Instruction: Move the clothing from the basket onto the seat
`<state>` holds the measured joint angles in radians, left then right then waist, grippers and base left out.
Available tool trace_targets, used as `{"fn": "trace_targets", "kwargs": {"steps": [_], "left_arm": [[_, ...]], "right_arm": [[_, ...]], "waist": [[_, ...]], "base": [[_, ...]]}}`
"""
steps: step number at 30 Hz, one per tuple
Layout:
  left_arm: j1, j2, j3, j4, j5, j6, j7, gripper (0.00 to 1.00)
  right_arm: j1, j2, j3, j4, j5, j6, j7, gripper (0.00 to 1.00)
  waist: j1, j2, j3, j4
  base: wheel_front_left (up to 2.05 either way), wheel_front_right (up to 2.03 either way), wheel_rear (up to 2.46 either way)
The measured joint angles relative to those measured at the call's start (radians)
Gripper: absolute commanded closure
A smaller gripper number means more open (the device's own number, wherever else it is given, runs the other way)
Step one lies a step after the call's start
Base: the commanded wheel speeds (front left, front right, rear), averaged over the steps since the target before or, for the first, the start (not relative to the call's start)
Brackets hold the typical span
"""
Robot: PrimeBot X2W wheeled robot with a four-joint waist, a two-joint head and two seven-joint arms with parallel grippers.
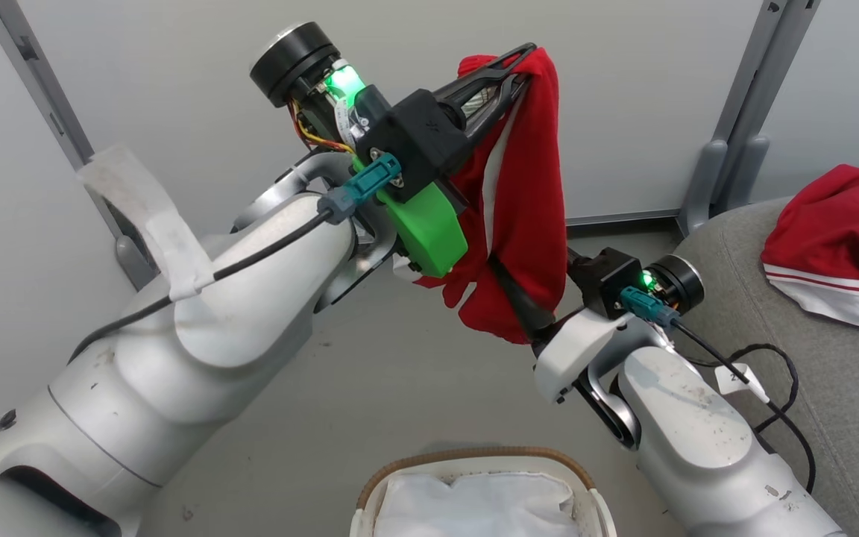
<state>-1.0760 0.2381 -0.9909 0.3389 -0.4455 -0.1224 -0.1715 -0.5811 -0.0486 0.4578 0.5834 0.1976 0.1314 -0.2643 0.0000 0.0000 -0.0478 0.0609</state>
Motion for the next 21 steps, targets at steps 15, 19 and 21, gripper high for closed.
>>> {"fn": "trace_targets", "kwargs": {"steps": [15,19,21], "left_arm": [[0.232,0.059,0.038,0.104,-0.095,0.053,-0.07,0.08],[0.323,0.053,0.062,0.125,-0.126,0.068,-0.085,0.0],[0.366,0.043,0.076,0.132,-0.135,0.072,-0.086,0.0]], "right_arm": [[0.018,0.0,-0.077,-0.014,-0.002,0.0,0.0,1.0],[0.024,0.0,-0.124,-0.024,-0.015,0.0,0.0,1.0],[0.032,0.0,-0.149,-0.029,-0.022,0.0,0.0,1.0]], "waist": [[0.0,0.0,0.029,-0.026],[0.0,0.0,0.036,-0.031],[0.0,0.0,0.038,-0.031]], "base": [[0.0,0.0,0.0],[0.0,0.0,0.0],[0.0,0.0,0.0]]}}
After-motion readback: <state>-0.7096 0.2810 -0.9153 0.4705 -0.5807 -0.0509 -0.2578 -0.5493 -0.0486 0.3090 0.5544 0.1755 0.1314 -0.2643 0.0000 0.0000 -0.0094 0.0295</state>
